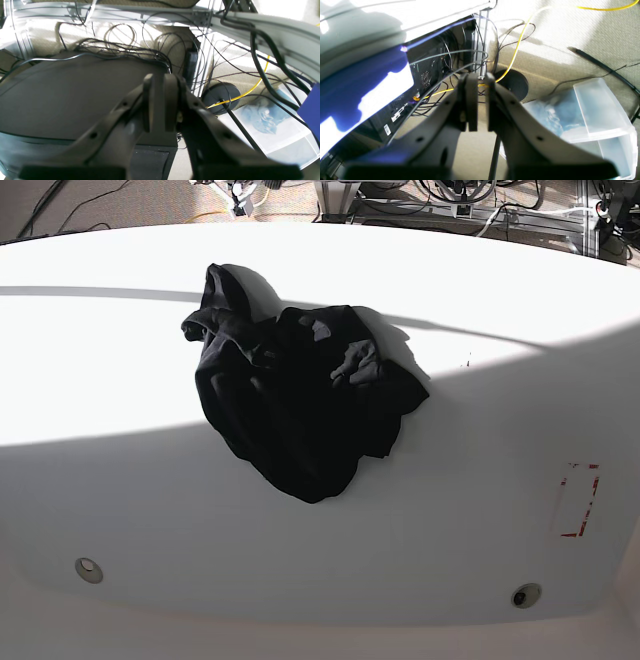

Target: Layout the t-shirt on the table in an organized manner, then fold the t-shirt properly

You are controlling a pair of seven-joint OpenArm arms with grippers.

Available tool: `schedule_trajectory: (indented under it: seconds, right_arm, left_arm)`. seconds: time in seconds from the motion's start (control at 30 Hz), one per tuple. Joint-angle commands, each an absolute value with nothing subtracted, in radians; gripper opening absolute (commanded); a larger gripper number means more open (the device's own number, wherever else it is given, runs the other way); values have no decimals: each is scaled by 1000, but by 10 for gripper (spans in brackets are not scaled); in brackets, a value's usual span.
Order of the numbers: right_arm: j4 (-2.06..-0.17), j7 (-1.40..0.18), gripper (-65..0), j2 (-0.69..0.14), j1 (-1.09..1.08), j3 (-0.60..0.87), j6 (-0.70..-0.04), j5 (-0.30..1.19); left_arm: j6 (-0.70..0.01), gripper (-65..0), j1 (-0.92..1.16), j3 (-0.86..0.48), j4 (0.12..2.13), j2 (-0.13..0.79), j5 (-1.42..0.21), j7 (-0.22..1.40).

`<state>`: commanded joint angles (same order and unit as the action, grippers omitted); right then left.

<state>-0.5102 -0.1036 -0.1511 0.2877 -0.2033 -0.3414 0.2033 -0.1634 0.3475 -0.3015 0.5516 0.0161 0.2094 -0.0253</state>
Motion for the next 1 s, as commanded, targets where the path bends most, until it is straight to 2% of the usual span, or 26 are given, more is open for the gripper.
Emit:
schedule_trajectory:
  seconds: [0.27,0.63,1.0]
  right_arm:
    - [-527,-81,-601,-153,318,-202,-341,209]
    - [-677,-81,-601,-156,414,-200,-341,213]
    - [-817,-81,-602,-156,515,-99,-344,203]
  left_arm:
    - [-163,-590,367,-302,561,16,206,-27]
    - [-163,-592,415,-303,575,16,203,-108]
    - [-163,-592,555,-305,819,8,203,-107]
